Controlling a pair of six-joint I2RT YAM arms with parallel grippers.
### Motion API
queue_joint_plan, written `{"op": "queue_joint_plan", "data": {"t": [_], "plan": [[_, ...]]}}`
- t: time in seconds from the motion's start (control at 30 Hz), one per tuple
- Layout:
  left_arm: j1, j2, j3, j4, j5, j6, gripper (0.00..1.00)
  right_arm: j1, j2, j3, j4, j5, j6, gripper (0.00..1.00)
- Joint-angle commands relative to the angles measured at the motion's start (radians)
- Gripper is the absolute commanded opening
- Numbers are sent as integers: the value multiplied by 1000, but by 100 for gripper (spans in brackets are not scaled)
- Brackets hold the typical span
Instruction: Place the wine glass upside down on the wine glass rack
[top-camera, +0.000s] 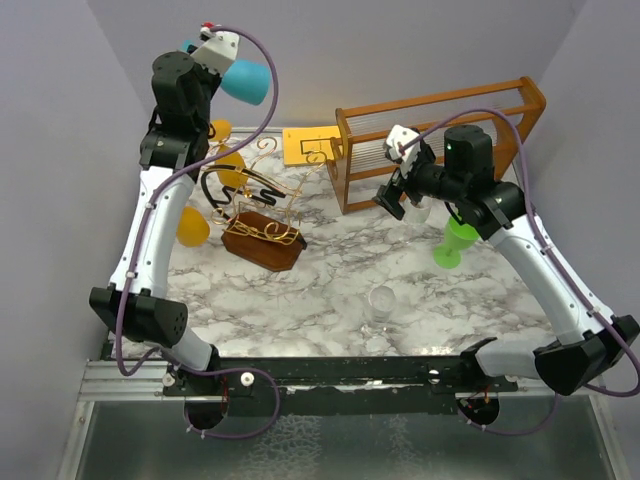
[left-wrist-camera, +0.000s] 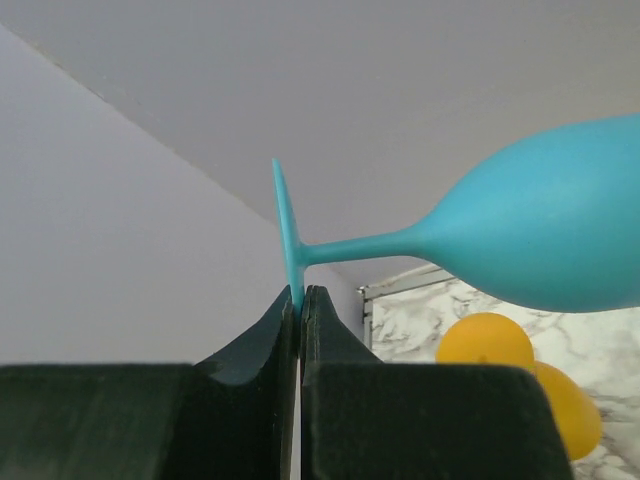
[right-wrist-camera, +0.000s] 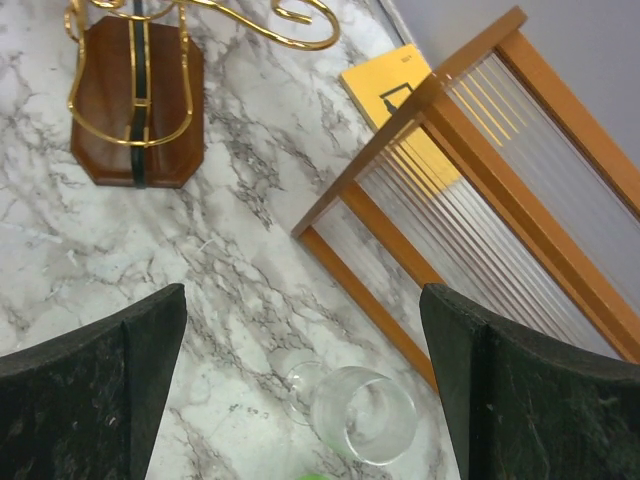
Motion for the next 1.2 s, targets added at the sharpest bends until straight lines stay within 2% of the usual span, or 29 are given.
{"op": "queue_joint_plan", "data": {"t": [0.0, 0.17, 0.43, 0.7, 1.17], "plan": [[-41, 52, -24, 120, -101, 255, 0, 0, -69, -23, 16, -116, -27, 99], [-103, 110, -57, 166, -135, 424, 0, 0, -72, -22, 10, -126, -26, 100], [-161, 146, -160, 170, -170, 603, 0, 0, -95, -41, 17, -123, -29, 100], [-192, 94, -271, 122, -125, 620, 0, 0, -92, -55, 25, -124, -28, 100], [-219, 80, -213, -120, -94, 626, 3, 1, -93, -64, 33, -119, -29, 100]]}}
